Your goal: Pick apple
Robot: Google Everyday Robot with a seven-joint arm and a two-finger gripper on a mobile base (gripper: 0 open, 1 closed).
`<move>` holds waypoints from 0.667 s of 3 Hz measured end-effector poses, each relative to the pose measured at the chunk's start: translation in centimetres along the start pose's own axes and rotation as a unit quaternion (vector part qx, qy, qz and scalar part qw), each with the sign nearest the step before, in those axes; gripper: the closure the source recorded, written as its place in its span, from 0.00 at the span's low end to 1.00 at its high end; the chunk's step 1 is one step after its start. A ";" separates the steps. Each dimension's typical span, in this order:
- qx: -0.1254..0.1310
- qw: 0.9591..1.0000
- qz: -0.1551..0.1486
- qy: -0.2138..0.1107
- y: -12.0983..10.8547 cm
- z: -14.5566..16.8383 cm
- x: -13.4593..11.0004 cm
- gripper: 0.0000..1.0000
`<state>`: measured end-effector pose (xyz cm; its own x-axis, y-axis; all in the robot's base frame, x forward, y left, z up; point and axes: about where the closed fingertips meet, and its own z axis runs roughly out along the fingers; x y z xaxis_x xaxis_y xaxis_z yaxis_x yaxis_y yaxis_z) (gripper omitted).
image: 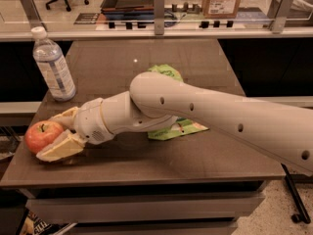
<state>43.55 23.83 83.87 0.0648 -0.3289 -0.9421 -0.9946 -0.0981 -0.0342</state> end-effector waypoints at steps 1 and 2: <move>-0.002 1.000 -0.001 0.000 0.1 0.1 -0.1 0.86; -0.003 1.000 -0.002 0.000 0.3 0.3 -0.2 1.00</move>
Offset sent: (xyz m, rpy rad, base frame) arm -0.0014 0.0013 0.0005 -0.0003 -0.0013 0.0034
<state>43.25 24.12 83.98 0.0698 -0.3291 -0.9417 -0.9938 -0.1053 -0.0368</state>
